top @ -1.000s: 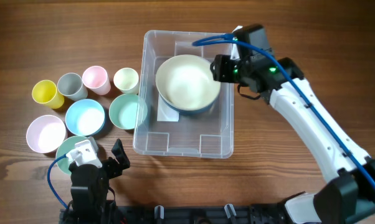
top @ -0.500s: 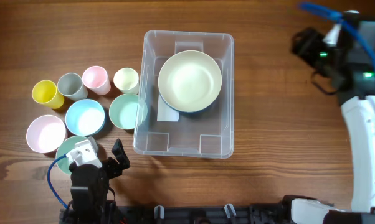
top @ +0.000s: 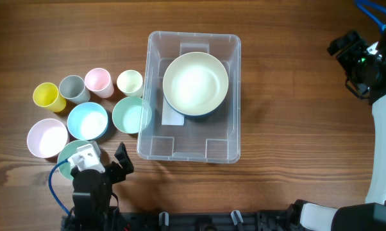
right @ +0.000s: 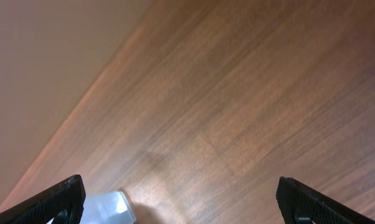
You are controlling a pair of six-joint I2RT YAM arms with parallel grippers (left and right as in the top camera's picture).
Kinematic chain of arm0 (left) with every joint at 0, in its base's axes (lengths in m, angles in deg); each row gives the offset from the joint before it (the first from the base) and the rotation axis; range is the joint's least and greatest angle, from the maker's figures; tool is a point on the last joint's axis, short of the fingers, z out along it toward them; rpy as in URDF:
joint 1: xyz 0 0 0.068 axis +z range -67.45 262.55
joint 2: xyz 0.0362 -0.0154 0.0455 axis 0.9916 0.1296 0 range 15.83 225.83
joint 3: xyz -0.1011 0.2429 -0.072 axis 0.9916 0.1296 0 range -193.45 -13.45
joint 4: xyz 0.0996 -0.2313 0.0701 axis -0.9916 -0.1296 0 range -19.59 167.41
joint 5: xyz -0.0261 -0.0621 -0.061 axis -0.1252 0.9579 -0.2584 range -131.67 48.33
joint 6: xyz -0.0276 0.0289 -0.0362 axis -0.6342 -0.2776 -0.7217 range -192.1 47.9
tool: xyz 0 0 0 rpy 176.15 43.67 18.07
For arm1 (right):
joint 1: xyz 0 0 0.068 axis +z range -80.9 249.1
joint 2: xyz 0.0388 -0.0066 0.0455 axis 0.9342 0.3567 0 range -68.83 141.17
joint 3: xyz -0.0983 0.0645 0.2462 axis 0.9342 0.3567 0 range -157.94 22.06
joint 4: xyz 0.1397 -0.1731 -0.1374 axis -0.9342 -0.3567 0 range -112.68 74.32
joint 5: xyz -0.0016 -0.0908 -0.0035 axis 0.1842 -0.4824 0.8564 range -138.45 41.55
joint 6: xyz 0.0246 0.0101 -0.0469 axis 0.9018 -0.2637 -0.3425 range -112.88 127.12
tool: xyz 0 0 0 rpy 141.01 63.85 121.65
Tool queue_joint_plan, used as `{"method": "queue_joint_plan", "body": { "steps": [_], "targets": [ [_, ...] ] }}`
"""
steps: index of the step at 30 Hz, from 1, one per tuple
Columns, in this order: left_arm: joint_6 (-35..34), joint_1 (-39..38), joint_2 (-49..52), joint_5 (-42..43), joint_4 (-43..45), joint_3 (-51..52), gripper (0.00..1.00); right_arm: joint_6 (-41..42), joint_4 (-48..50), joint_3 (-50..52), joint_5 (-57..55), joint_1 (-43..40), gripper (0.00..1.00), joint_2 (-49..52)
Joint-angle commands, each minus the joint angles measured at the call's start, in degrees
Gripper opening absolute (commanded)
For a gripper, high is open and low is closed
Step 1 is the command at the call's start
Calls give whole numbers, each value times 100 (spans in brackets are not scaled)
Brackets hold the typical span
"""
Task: Pack container
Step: 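Place the cream bowl on the blue bowls in the container, then reach the left gripper to the mint green bowl and grasp its rim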
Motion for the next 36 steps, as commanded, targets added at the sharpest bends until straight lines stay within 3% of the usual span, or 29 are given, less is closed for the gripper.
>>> {"method": "queue_joint_plan", "body": {
  "steps": [1, 6, 12, 14, 19, 23, 26, 27, 31, 33, 34, 36],
  "targets": [
    [-81, 37, -50, 343, 409, 26, 100, 63, -48, -46, 46, 9, 100, 50],
    [-1027, 37, -50, 1956, 1331, 26, 100, 61, -48, -46, 46, 9, 100, 50],
    [-1069, 39, -46, 2140, 1475, -50, 100, 61, -48, -46, 46, 9, 100, 50],
    [-1121, 39, 13, 1836, 1375, -323, 100, 66, -48, -46, 46, 9, 99, 50],
    [-1198, 39, 833, -297, 450, -1805, 100, 63, -48, -46, 46, 9, 99, 50],
    [-1222, 72, 2326, -1788, -601, -3311, 100, 61, -48, -46, 46, 9, 100, 50],
    [-1220, 315, 3451, -2151, -1034, -4044, 100, 63, -48, -46, 46, 9, 100, 50],
    [-1209, 411, 3731, -2050, -1078, -4190, 100, 63, -46, -46, 46, 9, 100, 50],
    [37, 955, 5163, 374, -1176, -4800, 100, 63, -48, -46, 46, 9, 100, 50],
    [289, 1064, 5613, 1054, -1305, -4872, 100, 63, -48, -46, 46, 9, 99, 50],
    [155, 1108, 5766, 1082, -1403, -4872, 100, 59, -46, -46, 46, 9, 99, 50],
    [-1040, 1335, 6148, 649, -1974, -4872, 100, 63, -48, -46, 46, 9, 100, 50]
  ]
}}
